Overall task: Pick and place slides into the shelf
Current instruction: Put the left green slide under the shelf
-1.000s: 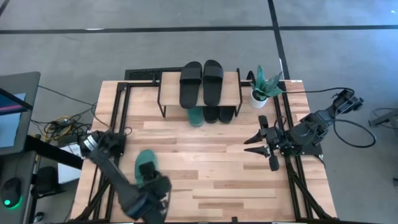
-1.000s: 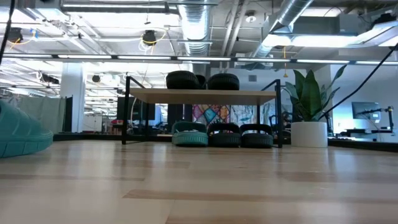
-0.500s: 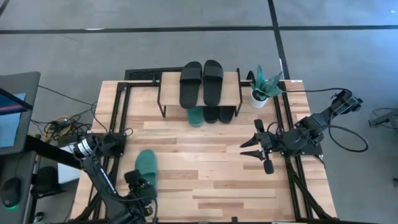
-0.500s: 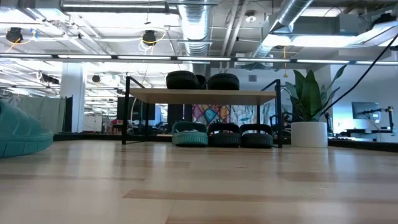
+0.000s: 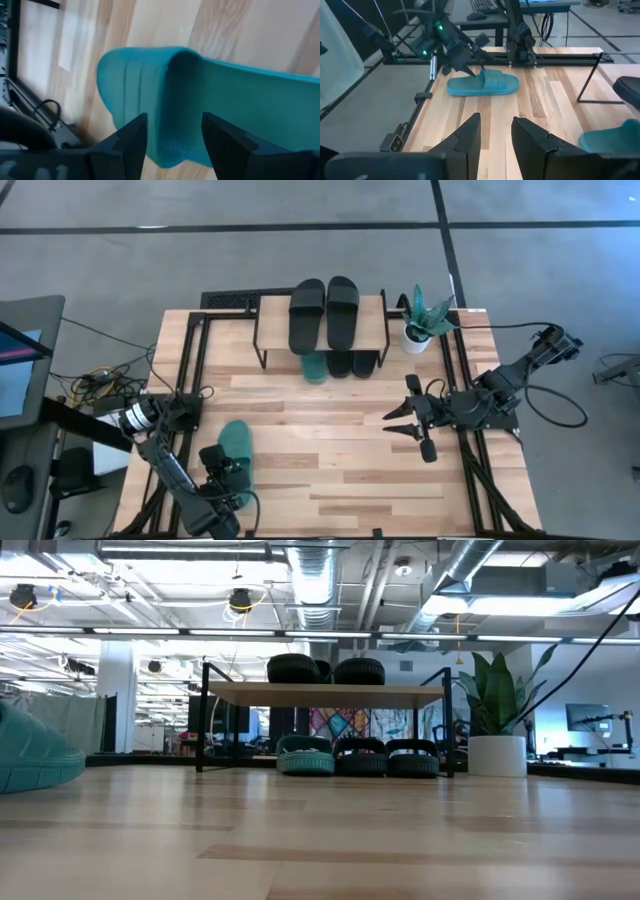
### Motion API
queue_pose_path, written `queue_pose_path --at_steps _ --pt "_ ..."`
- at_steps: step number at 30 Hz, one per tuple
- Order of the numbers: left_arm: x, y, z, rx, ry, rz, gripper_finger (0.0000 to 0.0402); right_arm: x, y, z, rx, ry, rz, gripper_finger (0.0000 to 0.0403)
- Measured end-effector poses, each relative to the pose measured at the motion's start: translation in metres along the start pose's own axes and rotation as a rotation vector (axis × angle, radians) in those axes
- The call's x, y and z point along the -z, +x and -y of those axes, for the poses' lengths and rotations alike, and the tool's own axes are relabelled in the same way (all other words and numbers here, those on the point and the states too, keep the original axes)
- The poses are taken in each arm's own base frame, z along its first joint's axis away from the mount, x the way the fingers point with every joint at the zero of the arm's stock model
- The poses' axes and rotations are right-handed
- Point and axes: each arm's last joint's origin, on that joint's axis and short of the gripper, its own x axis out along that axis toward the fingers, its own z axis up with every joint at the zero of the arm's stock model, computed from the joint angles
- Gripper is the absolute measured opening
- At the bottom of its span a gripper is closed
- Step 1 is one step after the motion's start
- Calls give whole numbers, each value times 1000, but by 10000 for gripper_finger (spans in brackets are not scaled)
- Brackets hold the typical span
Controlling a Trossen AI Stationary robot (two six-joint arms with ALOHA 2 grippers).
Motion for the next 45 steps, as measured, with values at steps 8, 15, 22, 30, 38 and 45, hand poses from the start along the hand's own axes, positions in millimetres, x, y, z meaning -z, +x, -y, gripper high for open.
queue_pose_path --at_steps 8,15,22,30,38,45 --pt "-2 17 -2 -32 -15 -24 174 -1 0 0 -1 -1 6 98" --pt "-3 31 -5 -66 -23 -64 146 -2 0 0 -1 4 16 98" --pt "-12 33 -8 -79 -51 -92 19 -2 0 0 -1 4 16 98" --pt "-27 31 -13 -107 -94 -28 4 -2 0 0 -1 0 15 98" --pt "-49 23 -19 -117 -126 59 2 -1 0 0 0 -2 10 98" --pt "-78 24 -33 -172 -128 133 1 -1 0 0 -1 -2 10 98"
